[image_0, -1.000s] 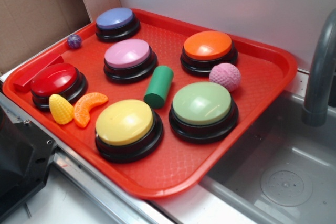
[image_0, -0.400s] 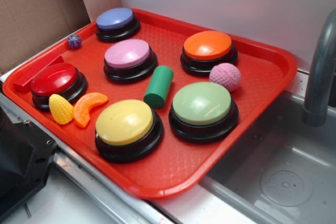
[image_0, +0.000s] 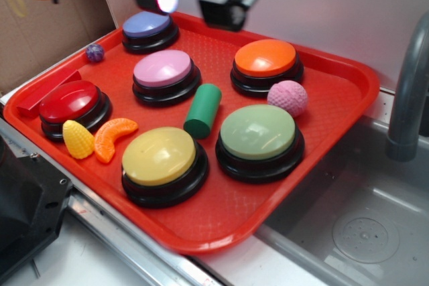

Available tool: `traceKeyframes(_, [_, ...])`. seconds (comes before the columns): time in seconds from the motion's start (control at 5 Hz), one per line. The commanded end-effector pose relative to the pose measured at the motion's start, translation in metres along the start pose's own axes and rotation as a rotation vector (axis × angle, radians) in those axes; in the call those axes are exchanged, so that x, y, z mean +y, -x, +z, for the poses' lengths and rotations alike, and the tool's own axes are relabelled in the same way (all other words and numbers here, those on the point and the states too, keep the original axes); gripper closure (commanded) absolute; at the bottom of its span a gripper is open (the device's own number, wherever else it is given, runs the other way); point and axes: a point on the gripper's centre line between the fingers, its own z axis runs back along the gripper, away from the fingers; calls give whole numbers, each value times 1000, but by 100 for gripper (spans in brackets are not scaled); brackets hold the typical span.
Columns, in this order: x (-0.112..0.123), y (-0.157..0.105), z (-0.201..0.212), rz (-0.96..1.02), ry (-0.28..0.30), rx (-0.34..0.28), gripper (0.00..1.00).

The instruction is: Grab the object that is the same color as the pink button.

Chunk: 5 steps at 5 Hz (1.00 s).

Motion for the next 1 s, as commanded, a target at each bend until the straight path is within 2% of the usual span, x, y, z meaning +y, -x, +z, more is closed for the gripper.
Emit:
traceKeyframes(0.0, [-44,-39,-45,54,45,-64,0])
traceKeyframes(0.4, [-58,-43,-78,47,29,-3,0])
traceKeyframes(0.8, [-54,-37,-86,113,-2,64,0])
